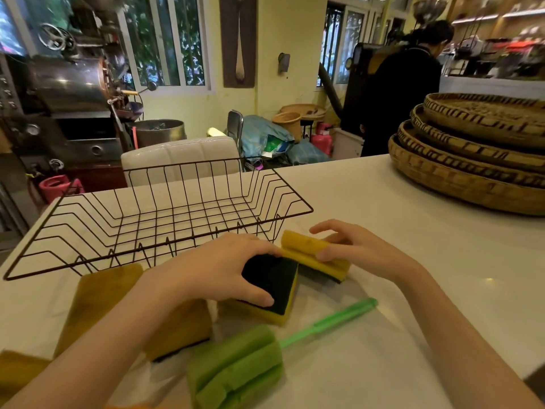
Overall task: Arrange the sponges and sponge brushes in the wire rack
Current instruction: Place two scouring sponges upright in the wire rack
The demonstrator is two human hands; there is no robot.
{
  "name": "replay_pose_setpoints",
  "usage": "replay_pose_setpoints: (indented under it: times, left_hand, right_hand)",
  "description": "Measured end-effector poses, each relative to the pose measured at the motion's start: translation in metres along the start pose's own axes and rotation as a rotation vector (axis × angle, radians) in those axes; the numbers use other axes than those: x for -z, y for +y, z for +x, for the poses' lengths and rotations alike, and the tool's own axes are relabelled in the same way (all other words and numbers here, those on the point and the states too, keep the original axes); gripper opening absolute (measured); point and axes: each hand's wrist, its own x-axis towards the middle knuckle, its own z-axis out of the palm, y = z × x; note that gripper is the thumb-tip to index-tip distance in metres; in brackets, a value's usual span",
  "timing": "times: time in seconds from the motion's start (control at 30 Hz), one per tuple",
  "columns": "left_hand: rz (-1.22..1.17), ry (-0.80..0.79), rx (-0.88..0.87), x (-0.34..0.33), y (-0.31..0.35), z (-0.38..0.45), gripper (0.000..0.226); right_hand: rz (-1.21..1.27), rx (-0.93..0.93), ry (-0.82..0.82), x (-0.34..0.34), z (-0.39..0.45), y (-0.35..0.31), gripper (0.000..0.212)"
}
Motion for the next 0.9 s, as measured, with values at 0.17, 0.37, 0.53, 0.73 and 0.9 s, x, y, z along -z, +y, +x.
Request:
replay_pose_setpoints:
  times: [0.17,0.37,0.53,0.73,0.9]
  left_hand:
    - [0.002,-0.013,0.02,-0.004,-0.003,0.002,0.06]
    - [-0.02,-0.036,0.023,-0.006,-0.002,0.001,0.053]
    - [0.009,-0.073,0.043,-0.007,-0.001,0.001,0.057]
    - [0.041,0.027,0.097,-0.018,0.006,0.001,0.063]
    - [0.093,0.136,0.061,-0.032,0.013,0.005,0.059]
  right_hand:
    - [0.072,-0.034,0.076,0.006,0.003,0.001,0.04]
    - [0.049,-0.113,0.055,0.006,0.007,0.007,0.028]
    - [-0.048,-0.091,0.185,0.008,0.008,0.014,0.029]
    - [-0.132,0.021,0.3,0.008,0.008,0.014,0.025]
    - [-0.126,0.1,0.18,0.0,0.006,0.008,0.048]
